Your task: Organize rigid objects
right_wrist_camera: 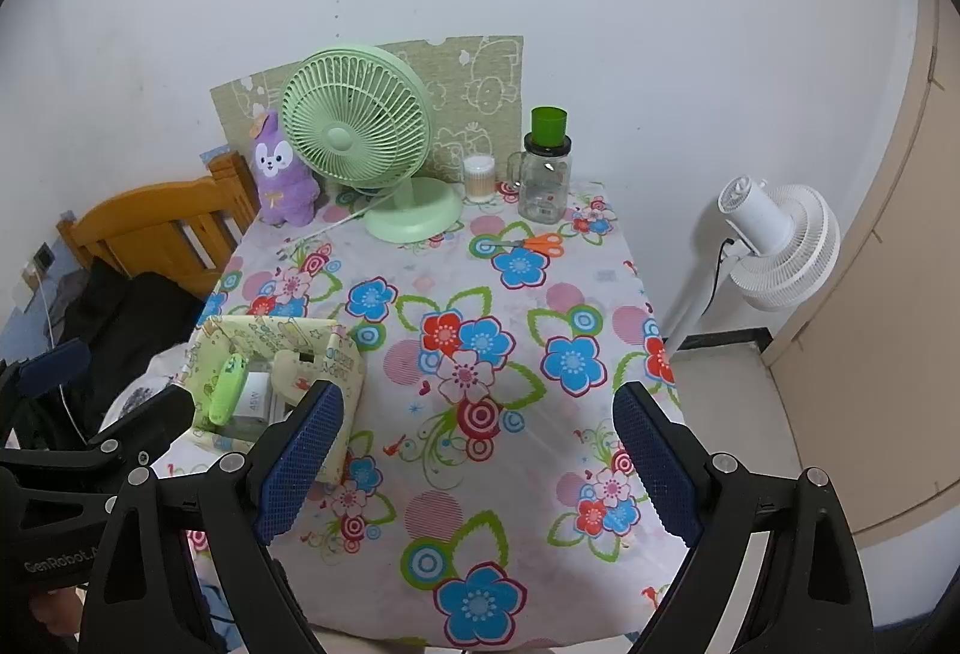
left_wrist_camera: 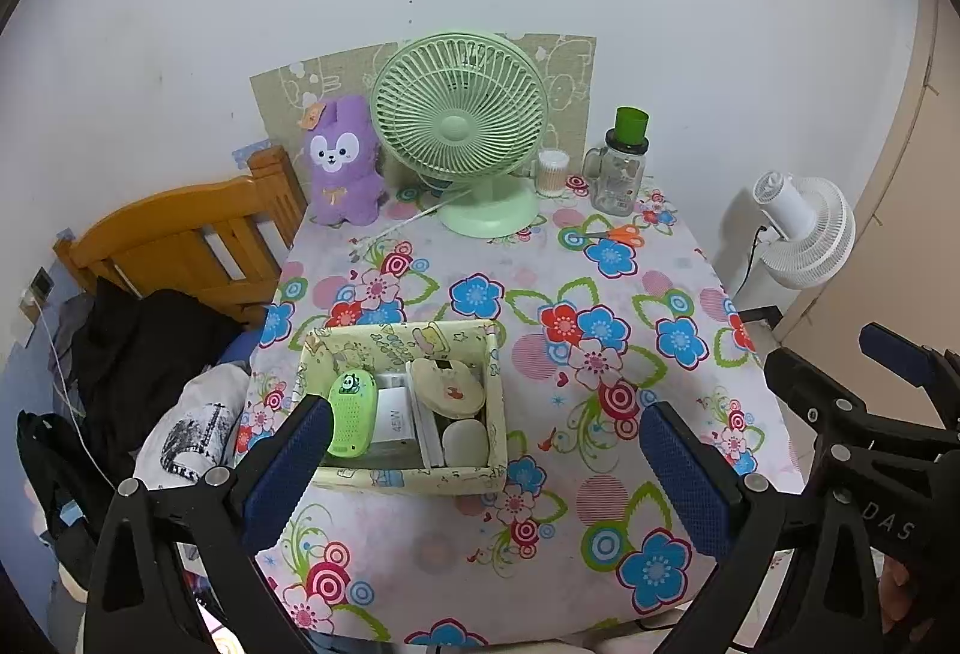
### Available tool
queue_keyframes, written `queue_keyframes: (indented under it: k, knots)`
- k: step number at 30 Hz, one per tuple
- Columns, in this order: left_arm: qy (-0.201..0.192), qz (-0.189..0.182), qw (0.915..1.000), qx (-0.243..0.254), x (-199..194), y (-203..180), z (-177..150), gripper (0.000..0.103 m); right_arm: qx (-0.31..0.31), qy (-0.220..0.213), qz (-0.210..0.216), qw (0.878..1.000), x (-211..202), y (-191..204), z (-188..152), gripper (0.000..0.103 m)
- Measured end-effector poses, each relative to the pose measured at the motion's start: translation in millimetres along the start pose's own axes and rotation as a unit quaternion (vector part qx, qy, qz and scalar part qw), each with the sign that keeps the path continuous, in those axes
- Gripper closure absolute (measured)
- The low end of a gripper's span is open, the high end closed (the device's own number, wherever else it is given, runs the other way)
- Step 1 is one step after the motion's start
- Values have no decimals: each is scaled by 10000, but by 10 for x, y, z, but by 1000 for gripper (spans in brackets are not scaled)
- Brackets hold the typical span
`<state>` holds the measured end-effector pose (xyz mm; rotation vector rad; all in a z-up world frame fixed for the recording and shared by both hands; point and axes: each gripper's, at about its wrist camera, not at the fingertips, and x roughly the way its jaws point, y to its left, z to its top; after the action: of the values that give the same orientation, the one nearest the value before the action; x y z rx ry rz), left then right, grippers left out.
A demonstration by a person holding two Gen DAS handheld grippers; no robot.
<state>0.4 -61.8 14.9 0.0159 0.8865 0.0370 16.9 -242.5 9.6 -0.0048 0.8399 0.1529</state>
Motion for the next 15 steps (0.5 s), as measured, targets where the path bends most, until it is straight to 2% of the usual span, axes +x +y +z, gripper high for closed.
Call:
queue_keyframes:
  k: [15]
  knots:
    - [-46,69,10000,-14,-19,51,-3,0,-16,-39,11,10000,22,51,5,10]
